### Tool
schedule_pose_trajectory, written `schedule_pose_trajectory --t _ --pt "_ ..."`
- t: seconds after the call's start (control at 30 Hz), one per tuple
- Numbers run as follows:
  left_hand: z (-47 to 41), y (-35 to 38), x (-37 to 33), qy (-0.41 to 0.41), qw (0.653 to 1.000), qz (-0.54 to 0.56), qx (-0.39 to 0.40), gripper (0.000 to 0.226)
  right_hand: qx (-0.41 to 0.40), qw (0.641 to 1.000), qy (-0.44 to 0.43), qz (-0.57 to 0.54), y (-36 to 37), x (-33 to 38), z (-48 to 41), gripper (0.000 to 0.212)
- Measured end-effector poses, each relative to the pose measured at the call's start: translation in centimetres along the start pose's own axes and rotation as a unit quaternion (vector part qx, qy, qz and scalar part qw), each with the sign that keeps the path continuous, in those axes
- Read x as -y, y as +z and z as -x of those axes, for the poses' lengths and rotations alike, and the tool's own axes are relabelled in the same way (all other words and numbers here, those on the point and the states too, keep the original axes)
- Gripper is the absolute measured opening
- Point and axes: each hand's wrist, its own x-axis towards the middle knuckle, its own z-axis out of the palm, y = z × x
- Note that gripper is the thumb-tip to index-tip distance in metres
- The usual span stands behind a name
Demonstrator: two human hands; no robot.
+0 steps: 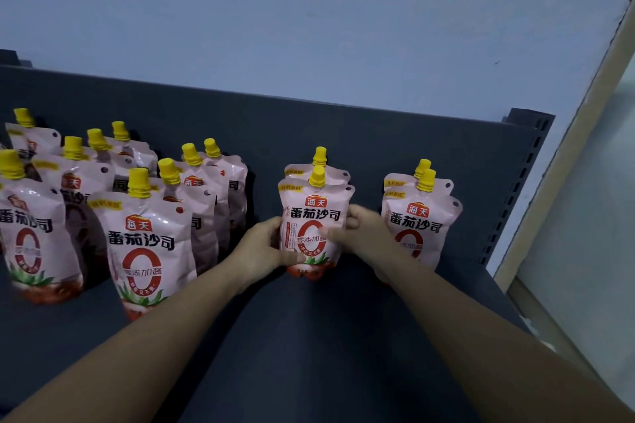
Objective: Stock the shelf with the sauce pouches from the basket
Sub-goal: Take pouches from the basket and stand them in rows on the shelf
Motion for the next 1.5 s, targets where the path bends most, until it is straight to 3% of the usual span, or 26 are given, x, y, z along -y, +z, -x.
schedule_pose_trajectory --t 0.1,0.2,0.3,0.47,0.67,0.83,0.97,1.07,1.23,1.4,1.5 --pt "-0.1 -0.2 0.2 0.011 0.999 -0.043 0.018 0.055 0.01 0.993 0.036 0.116 0.8 -1.7 1.0 0.042" --pt "-0.4 -0.3 0.2 0.029 0.996 -0.077 0.024 0.052 -0.04 0.989 0.031 0.142 1.4 -1.9 1.2 0.047" --pt "-0.5 -0.4 0.6 0.024 0.995 -0.098 0.022 0.051 -0.025 0.983 0.046 0.177 1.6 -1.7 1.7 0.055" --pt "0.1 -0.6 1.5 -0.009 0.991 -0.131 -0.029 0.046 -0.012 0.955 0.056 0.291 -0.1 -2.6 4.7 0.064" --pt "2.0 -0.2 1.1 -0.021 0.982 -0.182 -0.052 0.052 0.015 0.932 0.036 0.359 -3.7 -2.4 7.9 0.035" --pt "5.5 0.4 0.4 -0.018 0.974 -0.222 -0.047 0.051 0.016 0.928 0.022 0.372 -4.0 -1.8 9.0 0.03" --pt "9.1 0.1 -0.6 0.014 0.968 -0.243 -0.056 0.036 0.016 0.931 -0.055 0.36 -2.3 -0.5 11.0 0.021" --pt "12.9 -0.7 -1.7 0.049 0.96 -0.269 -0.062 0.026 0.061 0.937 -0.117 0.323 0.5 1.2 12.6 0.017" --pt "21.6 -5.9 -2.4 0.072 0.884 -0.431 -0.167 0.023 0.181 0.92 -0.177 0.298 7.6 4.3 13.6 0.013" --pt "33.7 -14.4 -1.2 -0.037 0.766 -0.602 -0.222 0.03 0.25 0.86 -0.295 0.334 17.0 7.6 14.8 0.018" --pt "40.9 -18.5 -0.1 -0.137 0.723 -0.628 -0.252 0.032 0.286 0.81 -0.362 0.363 23.2 9.2 15.7 0.021"
